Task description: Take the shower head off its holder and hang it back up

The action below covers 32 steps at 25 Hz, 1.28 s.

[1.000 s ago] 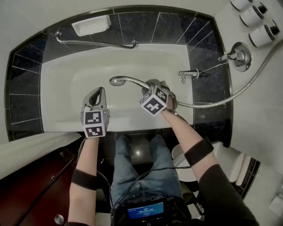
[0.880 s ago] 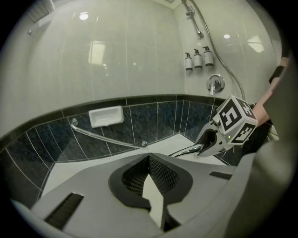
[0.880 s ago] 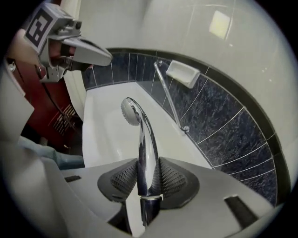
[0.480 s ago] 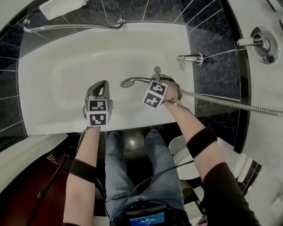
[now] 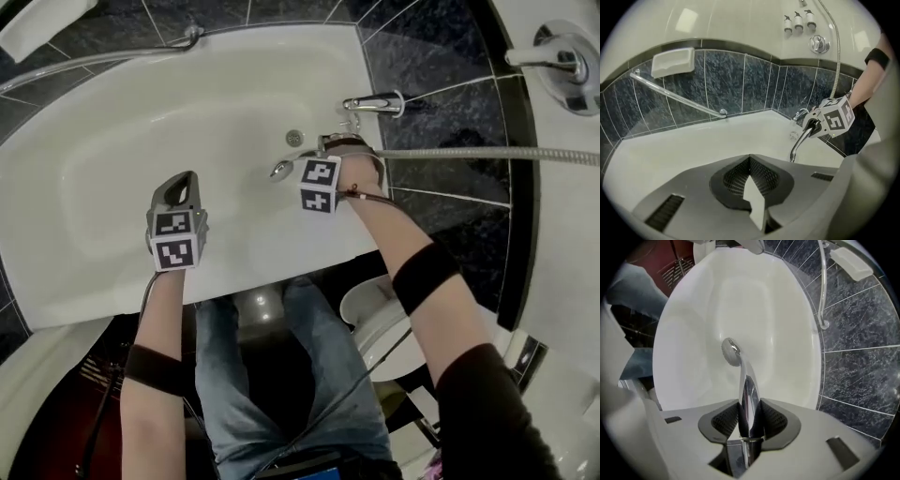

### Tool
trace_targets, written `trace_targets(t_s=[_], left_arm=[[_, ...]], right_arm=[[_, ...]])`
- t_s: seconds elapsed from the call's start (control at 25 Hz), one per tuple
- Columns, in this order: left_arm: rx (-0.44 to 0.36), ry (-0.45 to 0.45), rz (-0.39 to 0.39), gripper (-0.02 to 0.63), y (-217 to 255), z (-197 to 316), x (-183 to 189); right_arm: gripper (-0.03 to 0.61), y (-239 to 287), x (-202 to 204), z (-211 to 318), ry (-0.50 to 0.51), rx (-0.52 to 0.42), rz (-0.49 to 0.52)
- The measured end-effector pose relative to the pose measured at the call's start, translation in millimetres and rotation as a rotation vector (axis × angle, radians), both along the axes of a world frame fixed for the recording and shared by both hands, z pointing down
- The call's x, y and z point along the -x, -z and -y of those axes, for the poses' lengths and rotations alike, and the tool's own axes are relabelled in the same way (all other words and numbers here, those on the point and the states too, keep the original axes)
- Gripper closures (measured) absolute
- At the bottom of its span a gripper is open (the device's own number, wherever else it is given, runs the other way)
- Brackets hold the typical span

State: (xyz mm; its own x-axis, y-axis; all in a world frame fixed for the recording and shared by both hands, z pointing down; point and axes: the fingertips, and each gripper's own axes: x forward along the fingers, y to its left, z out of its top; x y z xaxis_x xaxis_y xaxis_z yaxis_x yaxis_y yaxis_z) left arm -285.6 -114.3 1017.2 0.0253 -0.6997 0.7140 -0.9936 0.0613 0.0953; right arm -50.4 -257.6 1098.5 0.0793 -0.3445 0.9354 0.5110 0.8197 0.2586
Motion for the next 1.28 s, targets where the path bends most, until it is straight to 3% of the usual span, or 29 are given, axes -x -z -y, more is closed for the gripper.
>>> trace_targets(t_s=[0.32, 0.6, 0.76, 0.96, 1.12, 1.28], left_arm=[[0.010, -0.010, 0.006, 0.614, -17, 9, -8], [0.005, -0.022, 0.010, 0.614, -20, 19, -15], [0.009, -0.028, 0.011, 0.614, -24, 22, -21], [0.014, -0.034, 0.010, 0.614, -25, 24, -26], [0.012, -0.041, 0.010, 0.613, -19, 28, -31], [0.009, -0.039, 0.009, 0.614, -11, 29, -31]], right_arm=[[0.433, -18, -71, 54, 0.120, -0.091, -0.171], [0.429, -29, -121, 72, 0.158, -0.115, -0.278], [0.405, -30, -134, 85, 0.144, -0.150, -0.264], [0.273, -32, -128, 87, 0.104, -0.134, -0.214], [0.265, -29, -116, 86, 0.103, -0.121, -0.195], [0.262, -20, -94, 82, 0.080, -0.100, -0.115]])
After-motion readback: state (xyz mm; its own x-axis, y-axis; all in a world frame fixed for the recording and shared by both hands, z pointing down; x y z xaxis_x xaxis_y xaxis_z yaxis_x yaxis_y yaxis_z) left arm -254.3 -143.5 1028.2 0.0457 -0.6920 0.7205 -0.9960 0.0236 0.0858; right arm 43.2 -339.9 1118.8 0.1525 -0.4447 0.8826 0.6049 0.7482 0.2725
